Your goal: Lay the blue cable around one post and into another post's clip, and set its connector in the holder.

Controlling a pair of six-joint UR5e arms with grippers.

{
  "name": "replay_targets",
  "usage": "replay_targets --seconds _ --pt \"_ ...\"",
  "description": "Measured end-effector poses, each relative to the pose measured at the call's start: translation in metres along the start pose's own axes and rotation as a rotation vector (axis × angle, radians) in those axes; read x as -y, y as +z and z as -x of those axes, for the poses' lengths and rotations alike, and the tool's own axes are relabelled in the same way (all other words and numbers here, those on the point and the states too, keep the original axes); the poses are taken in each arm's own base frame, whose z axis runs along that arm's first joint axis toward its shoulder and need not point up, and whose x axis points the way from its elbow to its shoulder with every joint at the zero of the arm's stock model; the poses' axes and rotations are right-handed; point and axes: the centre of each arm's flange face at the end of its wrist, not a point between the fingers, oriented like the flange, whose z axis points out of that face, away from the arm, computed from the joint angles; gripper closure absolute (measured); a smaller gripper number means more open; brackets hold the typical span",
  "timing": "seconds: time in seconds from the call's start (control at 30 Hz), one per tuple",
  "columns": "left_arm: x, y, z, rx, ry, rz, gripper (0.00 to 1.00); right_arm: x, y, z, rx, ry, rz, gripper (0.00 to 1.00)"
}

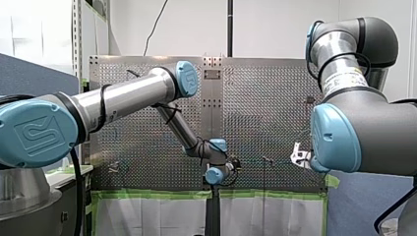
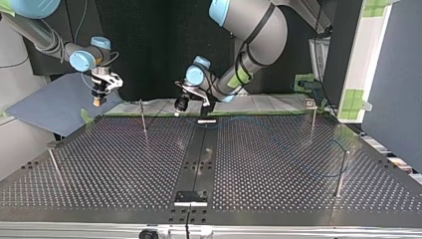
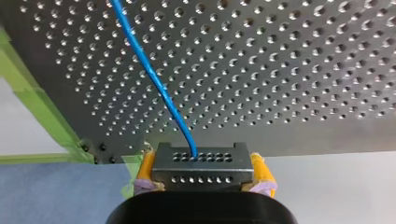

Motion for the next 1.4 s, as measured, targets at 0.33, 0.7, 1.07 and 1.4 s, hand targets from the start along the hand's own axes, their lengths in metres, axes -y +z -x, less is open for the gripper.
replay_targets --seconds 0.33,0.7,1.07,1.4 --pt "0.004 -0.002 -0.001 -0.023 0.054 -0.013 0.57 -0.002 0.000 0.001 0.008 -0.001 0.004 1.00" --pt "0.015 -0.008 -0.007 -0.071 0.114 -0.082 0.02 -0.002 0.000 0.002 0.014 -0.003 0.005 1.00" --pt "0.030 -0.038 -0.002 -0.180 0.218 -0.143 0.02 -0.002 0.004 -0.003 0.021 -0.007 0.010 1.00" --pt "0.026 -0.065 0.001 -0.222 0.291 -0.092 0.02 -0.004 0.006 -0.007 0.012 -0.004 0.014 1.00"
